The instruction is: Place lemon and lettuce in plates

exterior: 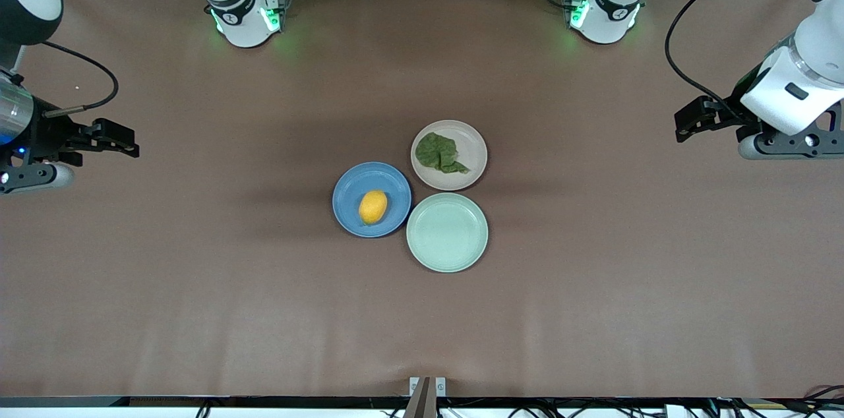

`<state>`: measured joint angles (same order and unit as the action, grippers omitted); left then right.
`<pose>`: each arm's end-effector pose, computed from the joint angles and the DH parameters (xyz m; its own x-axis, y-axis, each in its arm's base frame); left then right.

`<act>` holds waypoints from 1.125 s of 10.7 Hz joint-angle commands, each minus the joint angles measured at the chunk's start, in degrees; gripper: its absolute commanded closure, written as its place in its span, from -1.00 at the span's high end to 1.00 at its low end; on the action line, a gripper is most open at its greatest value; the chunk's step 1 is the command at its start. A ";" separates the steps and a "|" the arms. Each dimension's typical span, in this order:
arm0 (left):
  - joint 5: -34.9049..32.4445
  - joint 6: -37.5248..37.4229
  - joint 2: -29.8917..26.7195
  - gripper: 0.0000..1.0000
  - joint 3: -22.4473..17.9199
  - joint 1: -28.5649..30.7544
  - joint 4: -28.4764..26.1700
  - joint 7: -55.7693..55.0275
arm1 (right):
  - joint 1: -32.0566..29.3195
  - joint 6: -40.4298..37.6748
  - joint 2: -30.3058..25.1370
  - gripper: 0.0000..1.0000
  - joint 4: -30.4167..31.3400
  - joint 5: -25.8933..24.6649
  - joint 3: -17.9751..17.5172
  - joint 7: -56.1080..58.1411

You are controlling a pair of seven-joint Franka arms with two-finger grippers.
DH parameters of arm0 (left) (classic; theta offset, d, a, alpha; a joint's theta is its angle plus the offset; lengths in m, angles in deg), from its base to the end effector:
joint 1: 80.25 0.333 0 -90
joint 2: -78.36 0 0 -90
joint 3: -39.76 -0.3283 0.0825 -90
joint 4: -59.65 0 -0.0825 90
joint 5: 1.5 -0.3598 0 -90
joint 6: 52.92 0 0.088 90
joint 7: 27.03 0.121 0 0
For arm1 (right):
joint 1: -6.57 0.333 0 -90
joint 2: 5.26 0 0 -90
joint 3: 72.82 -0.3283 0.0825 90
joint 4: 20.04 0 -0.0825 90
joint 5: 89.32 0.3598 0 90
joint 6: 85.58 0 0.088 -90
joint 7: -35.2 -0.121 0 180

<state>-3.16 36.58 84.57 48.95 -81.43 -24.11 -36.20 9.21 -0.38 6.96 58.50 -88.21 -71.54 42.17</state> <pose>0.5563 -0.0928 0.6121 0.9998 -0.0199 -0.0049 -0.0200 -0.9997 -0.0126 0.5866 0.0179 0.5852 0.9847 0.1464 -0.0943 0.1445 -0.9891 -0.0263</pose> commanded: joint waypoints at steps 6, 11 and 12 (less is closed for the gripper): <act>0.78 -0.64 -1.12 1.00 -0.57 0.04 -0.44 1.70 | -0.27 -2.40 -2.03 1.00 1.71 -1.02 -0.40 -0.90; 0.60 -0.64 -1.12 1.00 -0.66 0.04 -0.35 1.53 | 0.08 -4.16 -3.52 1.00 1.71 -1.02 -0.58 -0.90; 0.60 -0.64 -1.03 1.00 -0.66 0.04 -0.35 1.53 | 0.08 -4.34 -4.04 1.00 1.80 -0.93 -0.58 -0.90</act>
<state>-3.15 36.58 84.51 48.62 -81.43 -24.11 -36.20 9.34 -4.36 5.26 58.53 -88.24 -71.64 42.16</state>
